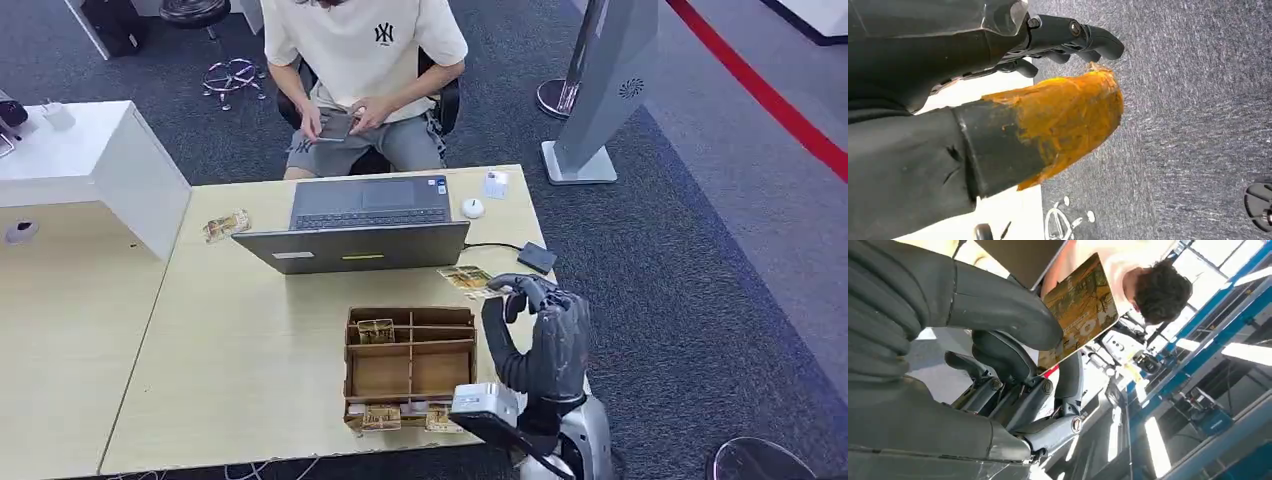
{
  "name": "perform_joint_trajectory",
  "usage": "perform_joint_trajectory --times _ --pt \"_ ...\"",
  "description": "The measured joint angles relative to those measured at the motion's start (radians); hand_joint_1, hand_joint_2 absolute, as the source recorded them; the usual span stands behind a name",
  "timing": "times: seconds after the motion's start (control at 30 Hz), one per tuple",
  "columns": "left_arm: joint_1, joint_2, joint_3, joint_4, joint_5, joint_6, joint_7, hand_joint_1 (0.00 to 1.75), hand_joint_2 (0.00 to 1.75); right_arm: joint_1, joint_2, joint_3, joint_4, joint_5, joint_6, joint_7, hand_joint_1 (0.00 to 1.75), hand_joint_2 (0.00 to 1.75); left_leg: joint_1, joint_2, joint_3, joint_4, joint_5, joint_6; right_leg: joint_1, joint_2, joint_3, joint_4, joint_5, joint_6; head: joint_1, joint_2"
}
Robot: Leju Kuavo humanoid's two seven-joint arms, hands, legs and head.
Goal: Pass the card to the sensor for recognition and then transmit it.
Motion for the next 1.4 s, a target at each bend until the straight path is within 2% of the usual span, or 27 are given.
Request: perform_joint_trajectory --times 0.37,0.53,0.73,0.87,1.4 --pt "-0.014 -0.005 -0.012 0.0 -0.014 -0.002 0.019 0.0 0.0 -0.169 0.0 0.088 0.131 0.168 0.0 0.06 1.75 1.75 0.0 0.0 0.0 0.0 0.001 0.001 0.0 0.0 0.0 0.0 0.001 -0.001 0.0 0.0" --pt "-0.02 -0.008 -0.029 0.0 -0.014 -0.002 0.03 0.0 0.0 -0.265 -0.008 0.118 0.212 0.314 0.0 0.14 1.75 1.75 0.0 0.001 0.0 0.0 0.001 0.001 0.0 0.001 0.0 0.0 0.001 0.0 0.0 0.0" --pt "-0.038 -0.017 -0.056 0.0 -0.014 -0.006 0.047 0.0 0.0 -0.469 -0.019 0.15 0.395 0.364 0.0 0.249 1.75 1.75 0.0 0.001 0.0 0.0 0.003 0.0 0.0 0.001 0.0 0.0 0.003 -0.001 0.0 0.0" --pt "-0.044 -0.025 -0.071 0.0 -0.014 -0.01 0.053 0.0 0.0 -0.568 -0.02 0.157 0.502 0.38 0.0 0.279 1.75 1.75 0.0 0.001 0.0 0.001 0.004 0.001 0.0 0.001 0.0 0.0 0.003 -0.001 0.0 0.0" --pt "-0.059 -0.04 -0.099 0.0 -0.014 -0.015 0.063 0.0 0.0 -0.717 -0.008 0.18 0.722 0.46 0.0 0.351 1.75 1.75 0.0 0.0 -0.001 0.001 0.004 0.001 0.0 0.0 0.0 0.0 0.003 -0.001 0.0 0.0"
